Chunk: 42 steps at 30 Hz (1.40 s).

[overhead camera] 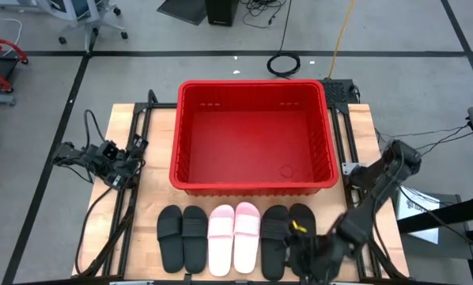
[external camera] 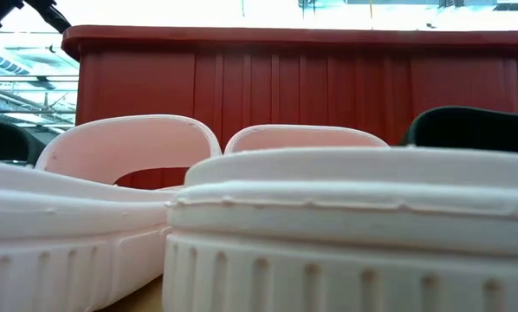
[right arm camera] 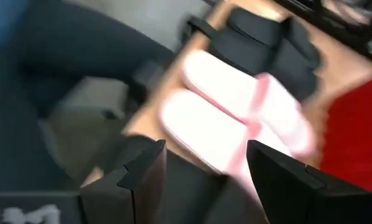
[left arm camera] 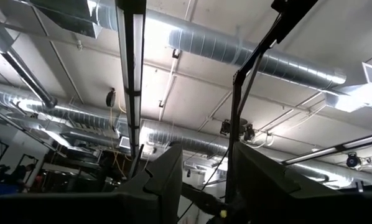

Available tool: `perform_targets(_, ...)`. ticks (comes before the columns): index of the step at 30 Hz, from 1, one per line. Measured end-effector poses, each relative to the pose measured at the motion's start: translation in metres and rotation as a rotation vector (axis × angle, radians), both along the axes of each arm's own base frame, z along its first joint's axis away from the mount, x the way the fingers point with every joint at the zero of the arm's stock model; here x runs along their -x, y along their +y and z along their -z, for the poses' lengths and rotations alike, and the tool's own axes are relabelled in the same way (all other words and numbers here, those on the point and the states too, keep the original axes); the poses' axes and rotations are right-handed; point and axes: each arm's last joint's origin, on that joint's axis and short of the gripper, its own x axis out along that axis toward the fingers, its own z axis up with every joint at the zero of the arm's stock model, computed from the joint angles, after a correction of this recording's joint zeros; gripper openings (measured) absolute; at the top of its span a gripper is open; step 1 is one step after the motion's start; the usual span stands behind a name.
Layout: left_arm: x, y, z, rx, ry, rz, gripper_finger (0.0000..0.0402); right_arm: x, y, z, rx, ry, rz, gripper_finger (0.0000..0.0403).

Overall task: Pick and place slides into bin
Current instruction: Put the black slide into the red bin

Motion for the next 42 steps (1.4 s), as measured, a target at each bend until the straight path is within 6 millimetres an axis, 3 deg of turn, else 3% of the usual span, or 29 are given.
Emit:
perform_targets(7,0.0,0.0,0.0,0.004,0.002,-0.004,0.0147,0.002,0.027,0.014,0.2,0.158,0.193,0.0212)
perform_targets(13,0.0,0.0,0.0,0.006,0.001,-0.002,0.0147,0.004,0.031,0.038,0.31,0.364,0.369,0.0212)
perform_targets(25,0.001,0.001,-0.001,0.018,-0.003,-0.029,0.0147,0.024,0.04,0.051,0.299,0.377,0.528,0.0212)
perform_targets(29,0.001,0.001,-0.001,0.025,-0.004,-0.036,0.0147,0.031,0.04,0.059,0.304,0.375,0.564,0.0212)
perform_targets(42,0.001,0.001,-0.001,0.025,-0.004,-0.036,0.0147,0.049,0.02,0.113,0.395,0.446,0.649,0.0212)
